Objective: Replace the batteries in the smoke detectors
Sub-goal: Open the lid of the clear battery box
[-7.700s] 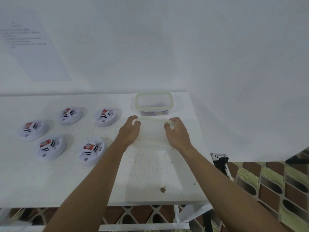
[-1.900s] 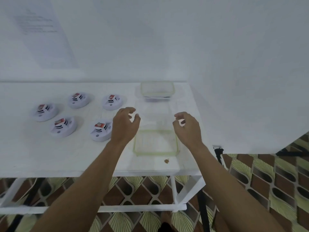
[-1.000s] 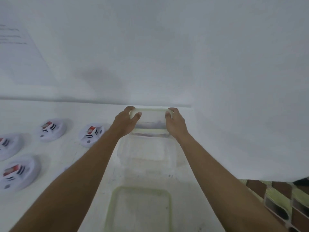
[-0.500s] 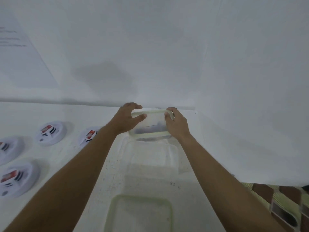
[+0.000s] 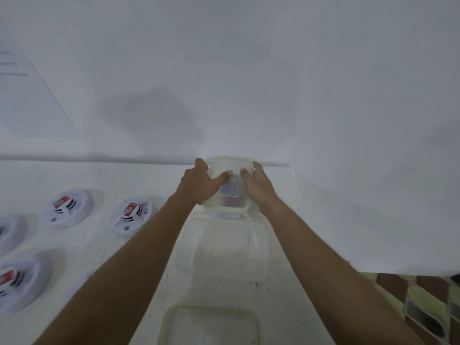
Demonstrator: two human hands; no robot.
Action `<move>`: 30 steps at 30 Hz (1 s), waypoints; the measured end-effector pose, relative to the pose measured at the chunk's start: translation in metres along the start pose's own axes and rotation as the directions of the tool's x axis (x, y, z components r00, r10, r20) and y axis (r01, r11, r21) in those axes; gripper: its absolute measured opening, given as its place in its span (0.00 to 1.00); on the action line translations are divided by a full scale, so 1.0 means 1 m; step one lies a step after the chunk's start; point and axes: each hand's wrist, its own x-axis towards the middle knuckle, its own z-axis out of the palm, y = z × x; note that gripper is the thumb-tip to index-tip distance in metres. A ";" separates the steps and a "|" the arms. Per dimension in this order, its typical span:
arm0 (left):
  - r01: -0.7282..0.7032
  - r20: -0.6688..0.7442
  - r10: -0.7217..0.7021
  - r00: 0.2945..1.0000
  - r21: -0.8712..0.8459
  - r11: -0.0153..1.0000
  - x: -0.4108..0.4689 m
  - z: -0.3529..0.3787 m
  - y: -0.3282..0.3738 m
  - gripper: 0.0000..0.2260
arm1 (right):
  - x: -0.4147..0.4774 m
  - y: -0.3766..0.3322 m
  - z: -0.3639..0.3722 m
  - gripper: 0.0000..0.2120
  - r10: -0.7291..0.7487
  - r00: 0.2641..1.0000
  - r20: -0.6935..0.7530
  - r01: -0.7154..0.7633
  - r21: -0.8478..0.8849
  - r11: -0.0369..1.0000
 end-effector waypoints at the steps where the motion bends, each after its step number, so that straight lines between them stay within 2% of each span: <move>1: 0.002 0.035 0.000 0.999 -0.048 0.999 0.002 0.001 0.000 0.35 | -0.001 -0.001 0.001 0.27 -0.013 0.999 0.030 0.014 -0.030 0.999; 7: -0.004 0.047 0.014 0.999 -0.210 0.978 0.015 0.006 -0.006 0.25 | 0.004 -0.002 -0.002 0.29 -0.062 0.996 0.068 0.071 -0.145 0.987; 11: 0.022 0.034 -0.011 0.999 -0.351 0.936 0.018 0.012 -0.012 0.20 | 0.008 0.001 -0.001 0.30 -0.065 0.996 0.067 0.072 -0.109 0.991; 17: 0.015 -0.033 -0.038 0.999 -0.524 0.852 0.019 0.011 -0.017 0.20 | 0.008 0.002 -0.001 0.30 -0.072 0.995 0.075 0.080 -0.107 0.991; 21: 0.004 -0.018 -0.012 1.000 -0.381 0.924 0.023 0.012 -0.012 0.18 | 0.007 0.001 -0.001 0.30 -0.058 0.995 0.080 0.067 -0.108 0.992; 24: -0.108 -0.045 0.099 0.994 -0.267 0.958 0.027 0.005 -0.004 0.21 | 0.010 -0.002 -0.005 0.29 -0.051 0.991 0.123 0.067 -0.133 0.989; 27: -0.224 0.031 0.234 0.972 -0.196 0.955 0.029 0.002 -0.001 0.22 | 0.013 -0.008 -0.012 0.26 -0.030 0.988 0.150 0.048 -0.115 0.992; 30: -0.256 0.042 0.259 0.965 -0.078 0.964 0.032 0.002 -0.004 0.22 | 0.013 -0.010 -0.018 0.20 -0.003 0.993 0.115 0.012 -0.083 0.997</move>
